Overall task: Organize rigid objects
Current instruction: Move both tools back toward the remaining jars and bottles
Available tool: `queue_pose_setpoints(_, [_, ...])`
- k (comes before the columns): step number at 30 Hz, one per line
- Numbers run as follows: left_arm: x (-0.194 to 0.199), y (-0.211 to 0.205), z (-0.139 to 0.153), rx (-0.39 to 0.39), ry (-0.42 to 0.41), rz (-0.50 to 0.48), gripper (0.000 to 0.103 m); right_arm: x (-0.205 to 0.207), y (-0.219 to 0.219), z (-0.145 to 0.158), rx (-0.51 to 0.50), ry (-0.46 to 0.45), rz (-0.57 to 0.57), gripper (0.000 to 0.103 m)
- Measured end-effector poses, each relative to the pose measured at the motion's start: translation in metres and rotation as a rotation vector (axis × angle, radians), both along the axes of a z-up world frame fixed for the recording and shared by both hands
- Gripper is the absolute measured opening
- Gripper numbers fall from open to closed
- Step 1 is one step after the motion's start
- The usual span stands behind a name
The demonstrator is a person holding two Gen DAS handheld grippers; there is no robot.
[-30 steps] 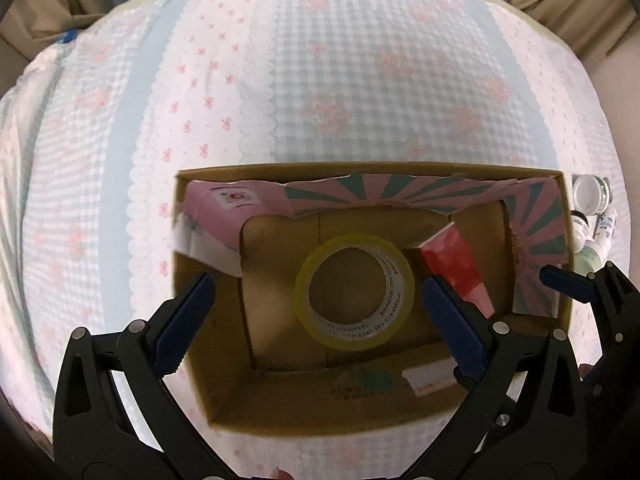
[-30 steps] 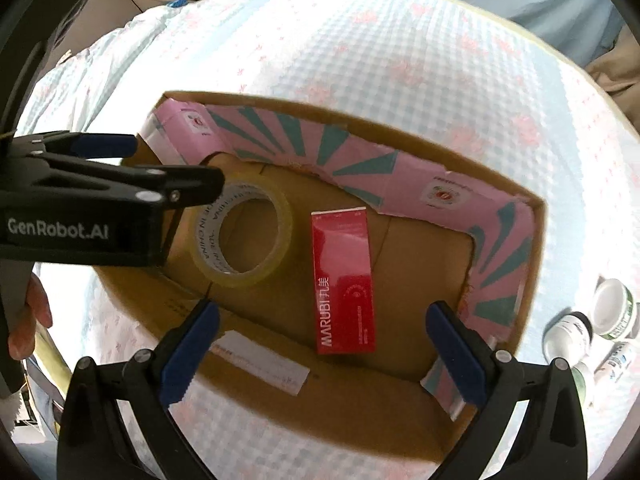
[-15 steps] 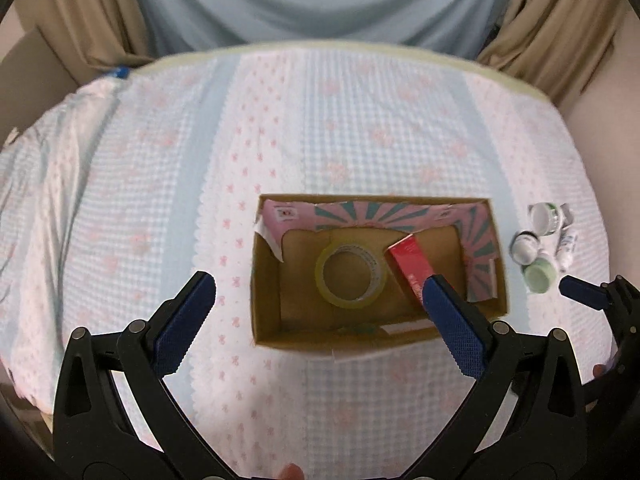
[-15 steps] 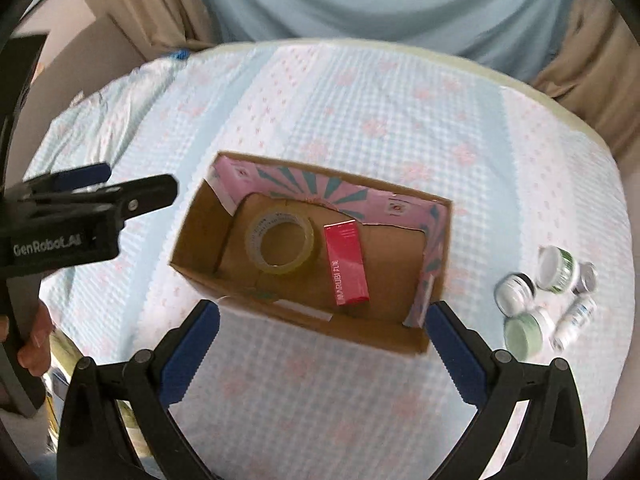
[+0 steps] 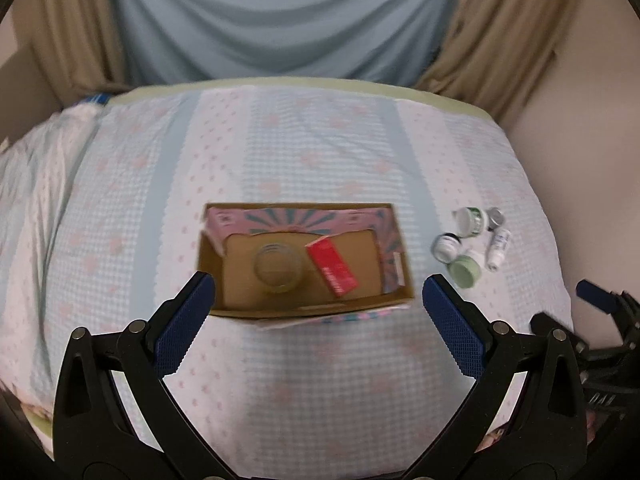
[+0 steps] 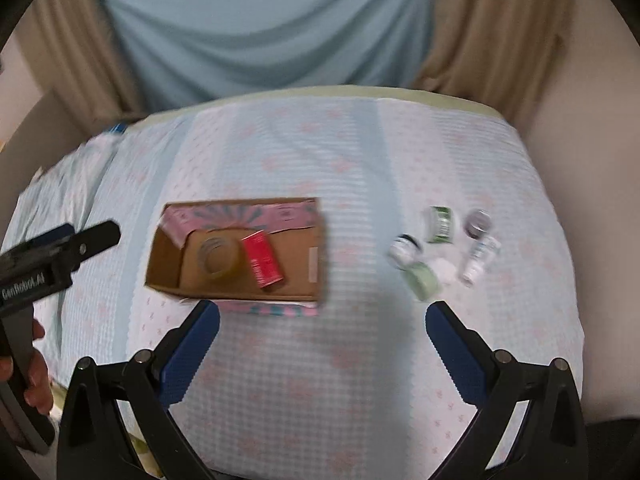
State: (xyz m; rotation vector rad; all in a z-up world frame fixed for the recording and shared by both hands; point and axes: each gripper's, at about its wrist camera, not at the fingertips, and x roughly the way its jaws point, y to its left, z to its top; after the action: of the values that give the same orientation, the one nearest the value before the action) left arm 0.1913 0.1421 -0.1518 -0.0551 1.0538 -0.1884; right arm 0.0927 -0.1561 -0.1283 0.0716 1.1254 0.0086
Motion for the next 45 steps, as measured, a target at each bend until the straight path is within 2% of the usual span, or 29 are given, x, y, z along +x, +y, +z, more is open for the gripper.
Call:
queue_pose_setpoints(5, [-0.015, -0.068, 0.007, 0.011, -0.019, -0.041, 0.102, -0.018, -0.068, 0.011, 0.016, -0.035, -0.100, 0.103])
queue_pose_setpoints(11, [-0.028, -0.156, 0.000, 0.003, 0.006, 0.004, 0.102, -0.019, -0.156, 0.005, 0.043, -0.035, -0.124, 0.103])
queue_pose_setpoints(17, [-0.022, -0.226, -0.028, -0.010, 0.078, 0.047, 0.102, 0.004, -0.236, -0.018, 0.074, 0.000, -0.147, 0.103])
queue_pose_setpoints(22, [-0.005, -0.273, -0.060, -0.010, 0.156, 0.079, 0.102, 0.028, -0.282, -0.044, 0.119, 0.050, -0.206, 0.103])
queue_pose_setpoints(28, [0.025, -0.312, -0.124, -0.002, 0.251, 0.098, 0.102, 0.064, -0.314, -0.094, 0.166, 0.120, -0.292, 0.103])
queue_pose_setpoints(34, [0.056, -0.341, -0.195, 0.022, 0.324, 0.112, 0.102, 0.100, -0.325, -0.164, 0.215, 0.208, -0.350, 0.103])
queue_pose_setpoints(40, [0.078, -0.354, -0.255, 0.036, 0.410, 0.142, 0.100, 0.127, -0.328, -0.233, 0.263, 0.304, -0.402, 0.100])
queue_pose_setpoints(45, [0.085, -0.350, -0.286, 0.043, 0.462, 0.193, 0.095, 0.138, -0.323, -0.272, 0.252, 0.367, -0.438, 0.099])
